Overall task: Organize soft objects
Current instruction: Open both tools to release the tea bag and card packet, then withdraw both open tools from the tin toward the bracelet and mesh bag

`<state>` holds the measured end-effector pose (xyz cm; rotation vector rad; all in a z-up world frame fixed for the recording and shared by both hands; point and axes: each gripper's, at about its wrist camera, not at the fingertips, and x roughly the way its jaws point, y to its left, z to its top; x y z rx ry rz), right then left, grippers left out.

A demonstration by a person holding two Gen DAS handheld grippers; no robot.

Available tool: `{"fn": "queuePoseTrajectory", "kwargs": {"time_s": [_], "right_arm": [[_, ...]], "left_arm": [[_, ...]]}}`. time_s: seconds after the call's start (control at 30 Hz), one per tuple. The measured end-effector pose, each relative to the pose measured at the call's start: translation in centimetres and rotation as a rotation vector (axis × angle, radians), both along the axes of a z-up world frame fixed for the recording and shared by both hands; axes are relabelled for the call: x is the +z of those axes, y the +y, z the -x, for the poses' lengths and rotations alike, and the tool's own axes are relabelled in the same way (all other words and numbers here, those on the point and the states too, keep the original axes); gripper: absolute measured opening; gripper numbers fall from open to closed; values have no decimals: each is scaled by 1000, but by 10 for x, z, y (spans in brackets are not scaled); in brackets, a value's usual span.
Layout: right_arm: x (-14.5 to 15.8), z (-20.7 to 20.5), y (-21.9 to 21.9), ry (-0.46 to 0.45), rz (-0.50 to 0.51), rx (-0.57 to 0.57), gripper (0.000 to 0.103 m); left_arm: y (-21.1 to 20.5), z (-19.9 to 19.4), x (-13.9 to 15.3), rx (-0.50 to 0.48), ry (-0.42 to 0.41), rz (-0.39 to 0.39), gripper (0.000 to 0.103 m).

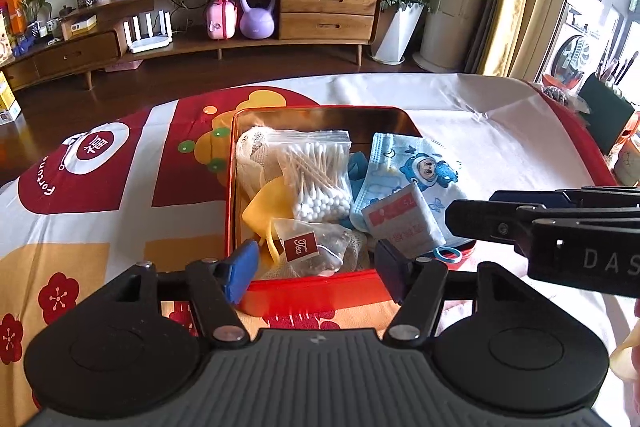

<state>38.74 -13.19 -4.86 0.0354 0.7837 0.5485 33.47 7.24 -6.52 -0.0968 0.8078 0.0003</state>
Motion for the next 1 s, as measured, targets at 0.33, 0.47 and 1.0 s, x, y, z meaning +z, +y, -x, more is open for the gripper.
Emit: {"fn": "queuePoseTrajectory", "kwargs": {"time_s": [0.33, 0.47, 1.0], "right_arm": [[27, 33, -15, -40, -22, 13, 59], [35, 49, -20, -55, -26, 17, 63], [50, 117, -45, -96, -75, 43, 81]], "left_arm": [[-7, 35, 26, -13, -36, 9, 64], [-10, 52, 36, -18, -52, 9, 64], [-26, 122, 62, -41, -101, 27, 73]]}}
